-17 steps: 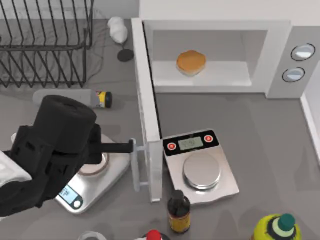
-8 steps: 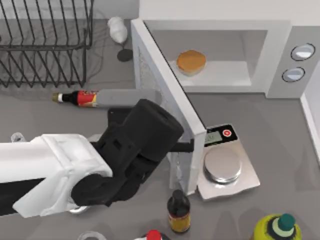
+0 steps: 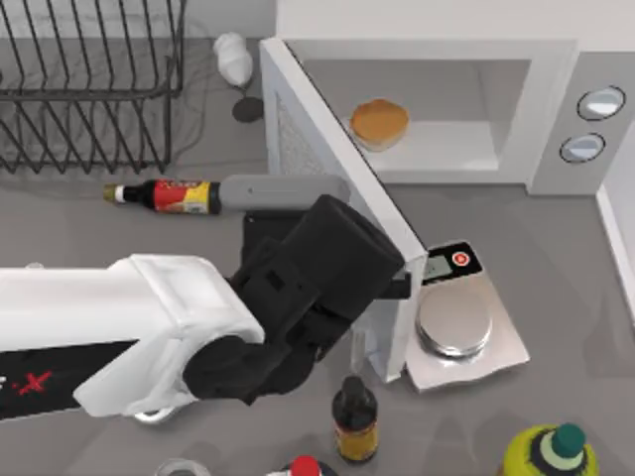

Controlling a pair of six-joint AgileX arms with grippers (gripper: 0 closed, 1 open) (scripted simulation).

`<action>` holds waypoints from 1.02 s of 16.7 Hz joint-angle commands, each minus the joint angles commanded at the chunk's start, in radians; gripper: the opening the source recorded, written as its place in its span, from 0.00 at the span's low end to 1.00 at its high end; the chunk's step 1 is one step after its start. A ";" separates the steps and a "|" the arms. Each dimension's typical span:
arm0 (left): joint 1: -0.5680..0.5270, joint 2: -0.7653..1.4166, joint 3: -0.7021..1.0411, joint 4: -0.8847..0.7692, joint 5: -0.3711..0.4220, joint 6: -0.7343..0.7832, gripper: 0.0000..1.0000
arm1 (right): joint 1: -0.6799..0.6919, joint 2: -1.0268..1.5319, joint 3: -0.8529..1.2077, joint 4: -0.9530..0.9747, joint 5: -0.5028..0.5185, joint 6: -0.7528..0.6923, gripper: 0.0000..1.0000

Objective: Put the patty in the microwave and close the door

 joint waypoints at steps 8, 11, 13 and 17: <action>-0.137 0.247 0.295 -0.115 -0.074 -0.132 0.00 | 0.000 0.000 0.000 0.000 0.000 0.000 1.00; -0.140 0.252 0.301 -0.118 -0.075 -0.135 0.00 | 0.000 0.000 0.000 0.000 0.000 0.000 1.00; -0.136 0.250 0.301 -0.117 -0.074 -0.135 0.00 | 0.000 0.000 0.000 0.000 0.000 0.000 1.00; -0.163 0.340 0.415 -0.176 -0.095 -0.164 0.00 | 0.000 0.000 0.000 0.000 0.000 0.000 1.00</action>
